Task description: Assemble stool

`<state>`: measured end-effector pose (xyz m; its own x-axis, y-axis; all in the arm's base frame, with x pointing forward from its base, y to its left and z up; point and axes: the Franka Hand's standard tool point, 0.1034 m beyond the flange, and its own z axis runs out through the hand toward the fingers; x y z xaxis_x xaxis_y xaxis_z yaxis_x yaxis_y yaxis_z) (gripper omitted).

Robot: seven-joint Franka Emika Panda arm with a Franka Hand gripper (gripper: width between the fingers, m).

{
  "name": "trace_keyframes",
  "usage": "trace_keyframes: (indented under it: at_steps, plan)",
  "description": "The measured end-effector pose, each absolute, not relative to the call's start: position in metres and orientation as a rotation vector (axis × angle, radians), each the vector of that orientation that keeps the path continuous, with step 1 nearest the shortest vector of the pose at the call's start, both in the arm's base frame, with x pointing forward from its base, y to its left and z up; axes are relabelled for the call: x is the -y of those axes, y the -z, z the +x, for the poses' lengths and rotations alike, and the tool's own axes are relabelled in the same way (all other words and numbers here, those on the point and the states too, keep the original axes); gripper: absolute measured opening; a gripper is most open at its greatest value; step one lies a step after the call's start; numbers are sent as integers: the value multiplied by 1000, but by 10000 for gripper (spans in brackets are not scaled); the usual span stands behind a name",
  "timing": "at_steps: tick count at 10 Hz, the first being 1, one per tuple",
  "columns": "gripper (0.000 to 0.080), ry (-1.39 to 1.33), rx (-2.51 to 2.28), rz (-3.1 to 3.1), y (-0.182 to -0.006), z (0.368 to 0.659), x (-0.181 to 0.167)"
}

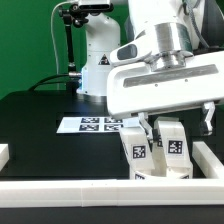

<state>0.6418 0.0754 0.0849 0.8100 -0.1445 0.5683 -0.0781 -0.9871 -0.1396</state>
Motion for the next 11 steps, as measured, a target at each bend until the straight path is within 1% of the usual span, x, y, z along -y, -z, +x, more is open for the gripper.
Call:
trace_keyframes:
  at_steps: [1, 2, 5, 6, 11]
  plan:
    - [642, 925, -179, -2883, -89, 643, -74]
    - [642, 924, -178, -2884, -94, 644, -72]
    - [649, 888, -171, -2885, -125, 650, -71]
    - [649, 889, -169, -2883, -129, 651, -71]
    - [649, 844, -155, -2896, -124, 648, -72]
